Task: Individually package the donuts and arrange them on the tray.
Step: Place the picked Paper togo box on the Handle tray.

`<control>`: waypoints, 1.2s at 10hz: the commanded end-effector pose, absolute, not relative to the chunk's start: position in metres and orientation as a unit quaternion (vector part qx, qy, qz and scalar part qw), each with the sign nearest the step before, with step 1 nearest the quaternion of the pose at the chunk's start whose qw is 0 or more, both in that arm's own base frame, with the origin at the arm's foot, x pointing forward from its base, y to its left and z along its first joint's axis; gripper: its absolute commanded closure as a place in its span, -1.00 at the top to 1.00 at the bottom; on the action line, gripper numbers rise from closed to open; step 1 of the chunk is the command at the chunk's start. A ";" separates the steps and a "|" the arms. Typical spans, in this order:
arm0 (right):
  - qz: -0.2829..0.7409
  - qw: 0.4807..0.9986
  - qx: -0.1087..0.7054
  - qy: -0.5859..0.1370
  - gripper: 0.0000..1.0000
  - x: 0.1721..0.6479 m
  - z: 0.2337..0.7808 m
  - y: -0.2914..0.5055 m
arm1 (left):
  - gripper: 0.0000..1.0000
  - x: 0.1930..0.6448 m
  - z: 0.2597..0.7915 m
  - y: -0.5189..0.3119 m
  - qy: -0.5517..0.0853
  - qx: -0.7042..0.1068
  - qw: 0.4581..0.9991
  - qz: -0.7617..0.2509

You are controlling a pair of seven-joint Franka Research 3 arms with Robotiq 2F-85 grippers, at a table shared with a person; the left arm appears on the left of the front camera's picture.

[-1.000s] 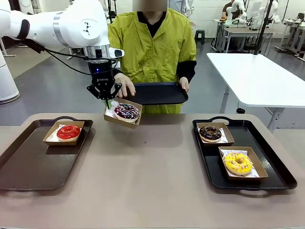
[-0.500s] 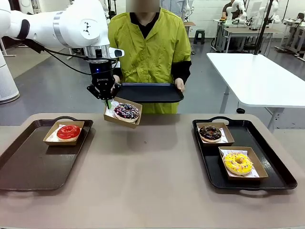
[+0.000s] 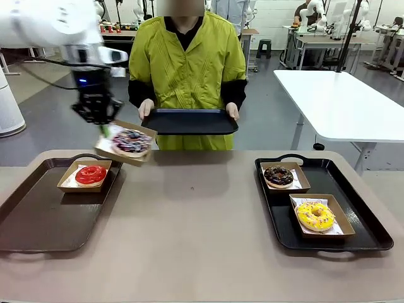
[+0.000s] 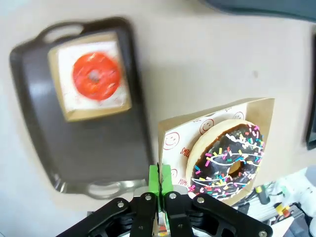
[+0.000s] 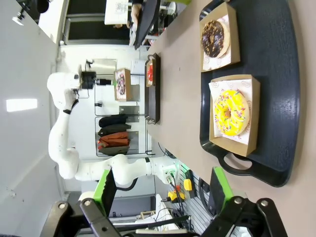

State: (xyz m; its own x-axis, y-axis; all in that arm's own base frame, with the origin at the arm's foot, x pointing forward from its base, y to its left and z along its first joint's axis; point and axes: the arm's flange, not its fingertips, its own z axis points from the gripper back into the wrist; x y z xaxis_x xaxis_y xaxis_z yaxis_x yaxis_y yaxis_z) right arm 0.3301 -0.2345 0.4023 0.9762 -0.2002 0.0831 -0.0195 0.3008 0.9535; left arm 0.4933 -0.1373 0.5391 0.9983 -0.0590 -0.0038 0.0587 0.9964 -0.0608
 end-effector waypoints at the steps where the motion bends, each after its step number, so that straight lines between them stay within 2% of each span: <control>1: -0.058 0.798 0.593 -0.093 1.00 0.329 0.405 -0.234 | -0.98 0.458 0.524 -0.075 -0.023 -0.048 0.999 -0.012; 5: -0.058 0.798 0.593 -0.093 1.00 0.329 0.405 -0.234 | -0.98 0.438 0.475 -0.003 -0.017 -0.021 1.000 0.011; 9: -0.058 0.798 0.593 -0.093 1.00 0.329 0.405 -0.234 | -0.98 0.428 0.436 0.000 0.005 0.030 0.999 -0.038; 12: -0.058 0.798 0.593 -0.093 1.00 0.329 0.405 -0.234 | -0.98 0.427 0.434 -0.003 0.017 0.019 0.999 -0.023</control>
State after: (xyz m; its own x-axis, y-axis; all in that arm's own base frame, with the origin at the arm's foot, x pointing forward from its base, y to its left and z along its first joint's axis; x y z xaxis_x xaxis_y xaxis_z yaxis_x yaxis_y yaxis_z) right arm 0.3302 -0.2342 0.4025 0.9764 -0.1993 0.0833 -0.0199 0.3009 0.9534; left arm 0.4279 -0.0096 0.4338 0.9975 -0.0604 -0.0358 0.0619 0.9972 0.0423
